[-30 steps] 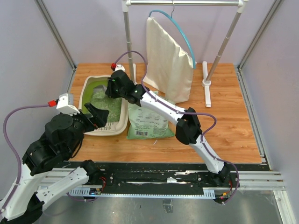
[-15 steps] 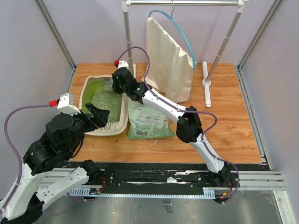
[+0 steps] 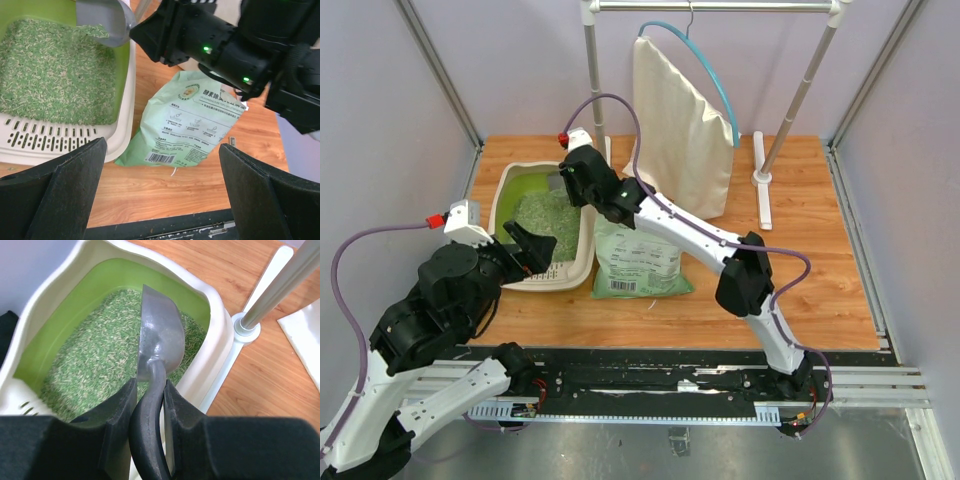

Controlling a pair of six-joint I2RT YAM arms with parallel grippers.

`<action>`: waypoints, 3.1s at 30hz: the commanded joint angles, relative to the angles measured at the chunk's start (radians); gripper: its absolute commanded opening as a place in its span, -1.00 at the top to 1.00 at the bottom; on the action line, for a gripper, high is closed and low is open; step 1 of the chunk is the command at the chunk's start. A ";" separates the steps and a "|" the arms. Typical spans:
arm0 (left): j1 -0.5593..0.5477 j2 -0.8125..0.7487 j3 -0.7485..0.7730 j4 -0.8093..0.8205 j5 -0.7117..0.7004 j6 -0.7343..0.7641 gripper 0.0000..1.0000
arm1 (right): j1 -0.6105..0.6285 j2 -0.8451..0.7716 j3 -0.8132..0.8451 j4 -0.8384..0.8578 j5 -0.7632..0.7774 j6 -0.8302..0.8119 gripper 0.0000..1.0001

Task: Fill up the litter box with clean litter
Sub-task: 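Pour the cat litter into the litter box, then scoop the cat litter from the cat litter bag.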

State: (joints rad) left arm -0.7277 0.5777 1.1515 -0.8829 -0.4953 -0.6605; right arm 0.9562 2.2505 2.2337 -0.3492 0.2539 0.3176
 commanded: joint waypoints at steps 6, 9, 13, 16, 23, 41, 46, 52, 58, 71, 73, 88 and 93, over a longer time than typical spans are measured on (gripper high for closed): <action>0.004 -0.019 0.006 0.017 -0.003 -0.023 -0.99 | 0.035 -0.160 -0.117 -0.015 -0.188 0.023 0.99; 0.005 -0.022 0.003 0.015 -0.001 -0.026 -0.99 | 0.044 -0.166 -0.115 -0.043 -0.225 0.019 0.99; 0.005 -0.026 0.001 0.020 0.006 -0.031 -0.99 | 0.051 -0.167 -0.105 -0.072 -0.236 0.004 0.99; 0.004 -0.030 0.002 0.023 0.010 -0.033 -0.99 | 0.055 -0.171 -0.102 -0.081 -0.247 -0.006 0.99; 0.004 -0.035 0.000 0.025 0.009 -0.035 -0.99 | 0.073 -0.225 -0.120 -0.085 -0.118 -0.062 0.99; 0.005 -0.038 -0.015 0.045 0.038 -0.034 -0.99 | 0.048 -0.547 -0.492 0.153 -0.202 0.018 0.99; 0.005 -0.036 -0.021 0.051 0.059 -0.037 -0.99 | 0.035 -0.680 -0.593 0.166 -0.219 0.062 0.99; 0.005 -0.026 -0.032 0.077 0.088 -0.037 -0.99 | 0.026 -0.883 -0.786 0.186 -0.186 0.103 0.99; 0.004 -0.016 -0.055 0.110 0.125 -0.037 -0.99 | -0.012 -1.112 -0.983 0.186 -0.157 0.154 0.99; 0.005 0.072 -0.113 0.219 0.226 -0.007 -0.99 | -0.094 -1.500 -1.180 -0.034 0.035 0.172 0.99; 0.005 0.092 -0.121 0.235 0.245 0.001 -0.99 | -0.104 -1.529 -1.185 -0.074 0.068 0.171 0.99; 0.005 0.396 0.033 0.327 0.336 0.311 -0.99 | -0.163 -1.615 -1.208 -0.309 0.169 0.206 0.99; 0.024 0.545 0.149 0.314 0.367 0.425 -0.99 | -0.188 -1.665 -1.232 -0.355 0.170 0.212 0.99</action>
State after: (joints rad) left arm -0.7258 1.0351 1.1915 -0.5797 -0.1753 -0.3706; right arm 0.8017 0.6312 1.0183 -0.6693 0.3862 0.5053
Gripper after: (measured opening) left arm 0.994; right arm 0.259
